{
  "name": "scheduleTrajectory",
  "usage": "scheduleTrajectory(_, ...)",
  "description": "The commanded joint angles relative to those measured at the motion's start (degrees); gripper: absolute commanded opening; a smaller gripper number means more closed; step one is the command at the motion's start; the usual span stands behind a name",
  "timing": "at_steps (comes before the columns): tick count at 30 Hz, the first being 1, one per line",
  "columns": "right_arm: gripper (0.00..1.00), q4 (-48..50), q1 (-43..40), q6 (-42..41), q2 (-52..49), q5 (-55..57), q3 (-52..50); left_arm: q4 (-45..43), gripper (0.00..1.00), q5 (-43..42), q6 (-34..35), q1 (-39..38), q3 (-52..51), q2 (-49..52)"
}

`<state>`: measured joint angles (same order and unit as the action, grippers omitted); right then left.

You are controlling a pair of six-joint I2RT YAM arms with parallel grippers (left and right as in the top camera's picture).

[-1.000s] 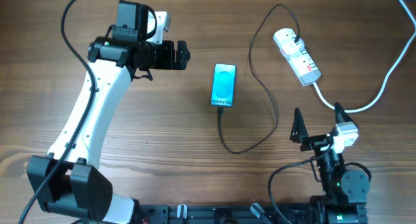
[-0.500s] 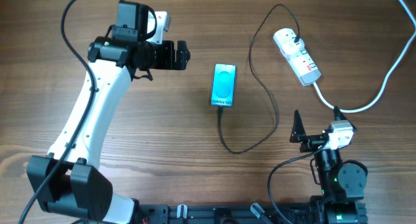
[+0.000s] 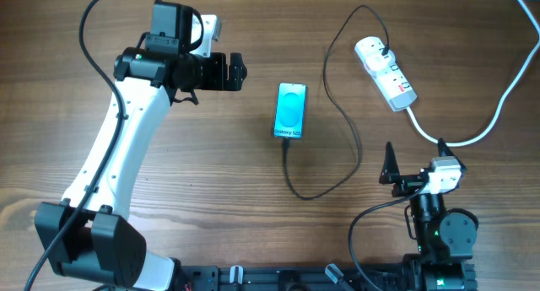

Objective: Plug charger to phone and switch on socket

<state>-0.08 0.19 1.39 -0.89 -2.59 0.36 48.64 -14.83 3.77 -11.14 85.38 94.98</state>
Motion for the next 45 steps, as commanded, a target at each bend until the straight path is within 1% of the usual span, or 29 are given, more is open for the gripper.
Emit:
scheduleTrajectory(1,1.0,0.0,-0.26,-0.96,0.63,1.27,-0.07,-0.13,1.0,-0.07,-0.28,-0.15,-0.09,0.44)
scheduleTrajectory(28,1.0,0.11,-0.26,-0.96,0.63,0.17,-0.07,-0.07,1.0,0.22,-0.28,0.02,-0.09,0.66)
scheduleTrajectory(33,0.99,0.11,-0.26,-0.96,0.63,0.17,-0.04,2.4,1.0,5.01,-0.33,-0.39,-0.87,-3.54)
scheduleTrajectory(35,1.0,0.11,-0.26,-0.94,0.63,0.17,-0.07,1.49,1.0,7.52,-0.31,-0.48,-4.11,-7.43)
scheduleTrajectory(36,1.0,0.11,-0.26,-0.96,0.63,0.17,-0.07,-0.98,1.0,8.83,-0.33,-0.44,-7.28,-9.84)
scheduleTrajectory(38,1.0,0.11,-0.26,-0.94,0.63,0.17,-0.04,-5.29,1.0,8.9,-0.31,0.13,-12.24,-13.35)
scheduleTrajectory(40,1.0,0.11,-0.26,-0.96,0.63,0.17,-0.07,-10.23,1.0,8.7,-0.31,1.18,-19.39,-18.29)
scheduleTrajectory(42,1.0,0.11,-0.26,-0.94,0.63,0.17,-0.04,-12.37,1.0,8.7,-0.31,2.69,-26.01,-23.34)
scheduleTrajectory(45,1.0,0.13,-0.26,-0.94,0.63,0.17,-0.07,-13.92,1.0,8.7,-0.31,5.79,-33.35,-30.25)
